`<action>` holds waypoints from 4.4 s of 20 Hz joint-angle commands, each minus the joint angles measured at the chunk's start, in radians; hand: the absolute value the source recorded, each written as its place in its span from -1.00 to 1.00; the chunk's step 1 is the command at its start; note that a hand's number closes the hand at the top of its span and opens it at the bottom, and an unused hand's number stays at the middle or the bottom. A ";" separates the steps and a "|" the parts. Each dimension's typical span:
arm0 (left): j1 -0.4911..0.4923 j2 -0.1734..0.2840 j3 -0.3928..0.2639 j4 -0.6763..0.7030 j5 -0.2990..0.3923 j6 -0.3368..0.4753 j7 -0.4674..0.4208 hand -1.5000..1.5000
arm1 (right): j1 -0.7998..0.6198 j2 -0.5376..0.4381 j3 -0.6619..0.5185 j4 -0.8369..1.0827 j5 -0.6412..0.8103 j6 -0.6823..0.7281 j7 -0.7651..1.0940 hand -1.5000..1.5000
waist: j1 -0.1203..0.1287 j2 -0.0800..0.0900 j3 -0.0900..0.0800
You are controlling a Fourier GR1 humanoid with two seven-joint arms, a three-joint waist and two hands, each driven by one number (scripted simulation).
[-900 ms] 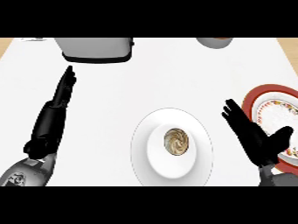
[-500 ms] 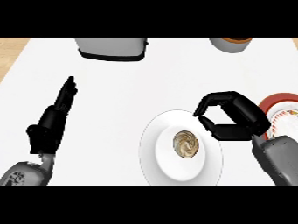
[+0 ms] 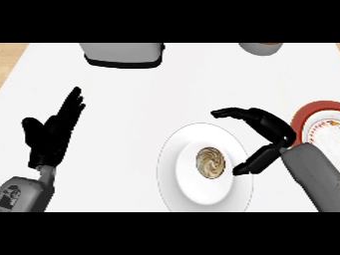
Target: Pick the cupcake from the plate and place it in the plate
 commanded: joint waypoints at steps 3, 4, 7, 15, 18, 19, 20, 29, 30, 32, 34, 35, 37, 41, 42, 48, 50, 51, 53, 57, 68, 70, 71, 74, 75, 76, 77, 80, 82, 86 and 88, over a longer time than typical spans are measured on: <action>-0.012 -0.001 0.026 0.060 0.016 -0.036 -0.009 0.00 | -0.135 -0.049 0.084 0.219 0.227 0.024 -0.259 -1.00 | -0.008 -0.002 -0.001; 0.006 0.004 0.038 0.041 0.021 -0.033 0.007 0.00 | -0.131 -0.049 0.097 0.207 0.249 0.008 -0.279 -1.00 | -0.023 -0.011 -0.002; 0.021 0.025 0.061 0.037 0.026 -0.059 0.010 0.00 | -0.191 -0.004 0.131 0.309 0.320 -0.050 -0.310 -1.00 | -0.023 -0.012 -0.002; -0.023 0.020 0.118 0.080 0.030 -0.105 -0.003 0.00 | -0.241 0.013 0.217 0.311 0.448 -0.070 -0.224 -1.00 | -0.041 -0.018 -0.003; 0.074 0.002 0.100 0.039 -0.008 -0.070 -0.032 0.00 | -0.209 -0.014 0.256 0.212 0.494 -0.075 -0.178 -1.00 | -0.046 -0.023 -0.003; -0.025 -0.011 0.106 0.105 -0.010 -0.085 0.003 0.00 | -0.226 -0.007 0.258 0.246 0.534 -0.106 -0.200 -1.00 | -0.051 -0.019 -0.003; 0.022 -0.024 0.114 0.122 -0.011 -0.094 -0.060 0.00 | -0.251 0.027 0.253 0.269 0.557 -0.133 -0.160 -1.00 | -0.048 -0.019 -0.003; -0.014 -0.030 0.159 0.151 -0.043 -0.122 -0.037 0.00 | -0.231 0.057 0.261 0.140 0.706 -0.107 -0.007 -1.00 | -0.058 -0.021 -0.004; 0.020 -0.029 0.152 0.078 -0.034 -0.127 0.012 0.00 | -0.235 0.073 0.256 0.201 0.742 -0.130 -0.038 -1.00 | -0.051 -0.020 -0.003; -0.016 -0.073 0.155 0.164 -0.073 -0.115 -0.060 0.00 | -0.203 0.064 0.244 0.120 0.755 -0.076 -0.009 -1.00 | -0.059 -0.021 -0.004; -0.040 -0.072 0.171 0.160 -0.080 -0.121 -0.022 0.00 | -0.197 0.082 0.227 0.186 0.812 -0.106 -0.049 -1.00 | -0.055 -0.020 -0.003; 0.000 -0.061 0.162 0.106 -0.053 -0.147 -0.003 0.00 | -0.241 0.139 0.251 0.297 0.836 -0.134 -0.052 -1.00 | -0.045 -0.018 -0.003; 0.005 -0.044 0.183 0.085 -0.063 -0.151 0.011 0.00 | -0.151 0.130 0.259 0.166 0.862 -0.120 0.024 -1.00 | -0.054 -0.021 -0.003; 0.014 -0.044 0.228 0.128 -0.056 -0.190 -0.023 0.00 | -0.211 0.181 0.207 0.208 0.907 -0.091 0.045 -1.00 | -0.052 -0.020 -0.003; 0.040 -0.084 0.183 0.065 -0.103 -0.148 -0.004 0.00 | -0.180 0.172 0.198 0.291 0.954 -0.192 -0.042 -1.00 | -0.049 -0.019 -0.003; 0.001 -0.131 0.177 0.096 -0.152 -0.142 -0.016 0.00 | -0.218 0.239 0.159 0.358 1.033 -0.202 -0.032 -1.00 | -0.049 -0.018 -0.003; 0.044 -0.082 0.224 -0.024 -0.102 -0.175 0.080 0.00 | -0.172 0.237 0.173 0.274 1.059 -0.174 -0.008 -1.00 | -0.049 -0.021 -0.003; 0.030 -0.113 0.217 0.055 -0.121 -0.176 0.022 0.00 | -0.204 0.245 0.167 0.340 1.086 -0.173 -0.032 -1.00 | -0.049 -0.019 -0.003; 0.020 -0.090 0.250 0.109 -0.103 -0.208 0.002 0.00 | -0.203 0.271 0.198 0.295 1.107 -0.129 0.003 -1.00 | -0.052 -0.019 -0.003; 0.030 -0.105 0.240 0.101 -0.131 -0.205 -0.031 0.00 | -0.186 0.268 0.234 0.307 1.153 -0.155 -0.113 1.00 | -0.051 -0.019 -0.003; 0.014 -0.130 0.253 0.087 -0.157 -0.180 0.011 0.00 | -0.115 0.294 0.023 0.241 1.098 -0.193 0.060 1.00 | -0.064 -0.022 -0.003; 0.029 -0.139 0.253 0.086 -0.145 -0.181 0.013 0.00 | -0.103 0.299 -0.126 0.273 1.051 -0.255 0.262 1.00 | -0.100 -0.025 -0.003; 0.035 -0.122 0.271 0.083 -0.149 -0.171 0.012 0.00 | -0.083 0.284 -0.181 0.285 1.036 -0.271 0.349 1.00 | -0.122 -0.031 -0.004; 0.051 -0.113 0.281 0.083 -0.145 -0.169 0.019 0.00 | -0.088 0.277 -0.330 0.292 1.007 -0.398 0.584 1.00 | -0.144 -0.036 -0.005; 0.058 -0.102 0.286 0.086 -0.149 -0.175 0.006 0.00 | -0.110 0.284 -0.359 0.266 1.016 -0.458 0.661 1.00 | -0.135 -0.039 -0.007; 0.055 -0.109 0.287 0.087 -0.139 -0.179 0.008 0.00 | -0.120 0.291 -0.371 0.237 1.036 -0.515 0.733 1.00 | -0.137 -0.044 -0.008; 0.036 -0.106 0.284 0.081 -0.145 -0.174 0.019 0.00 | -0.123 0.312 -0.385 0.220 1.055 -0.594 0.793 1.00 | -0.130 -0.040 -0.006; 0.064 -0.108 0.269 0.078 -0.146 -0.194 0.012 0.00 | -0.163 0.327 -0.398 0.128 1.149 -0.799 0.947 1.00 | -0.108 -0.043 -0.007; 0.037 -0.104 0.283 0.067 -0.142 -0.180 0.029 0.00 | -0.208 0.312 -0.398 0.082 1.235 -0.875 1.064 1.00 | -0.098 -0.042 -0.007; 0.070 -0.109 0.271 0.056 -0.140 -0.200 0.010 0.00 | -0.160 0.291 -0.397 -0.015 1.407 -0.966 1.283 1.00 | -0.097 -0.039 -0.007; 0.037 -0.105 0.260 0.055 -0.148 -0.200 0.051 0.00 | -0.149 0.350 -0.374 -0.082 1.495 -0.966 1.421 1.00 | -0.093 -0.036 -0.006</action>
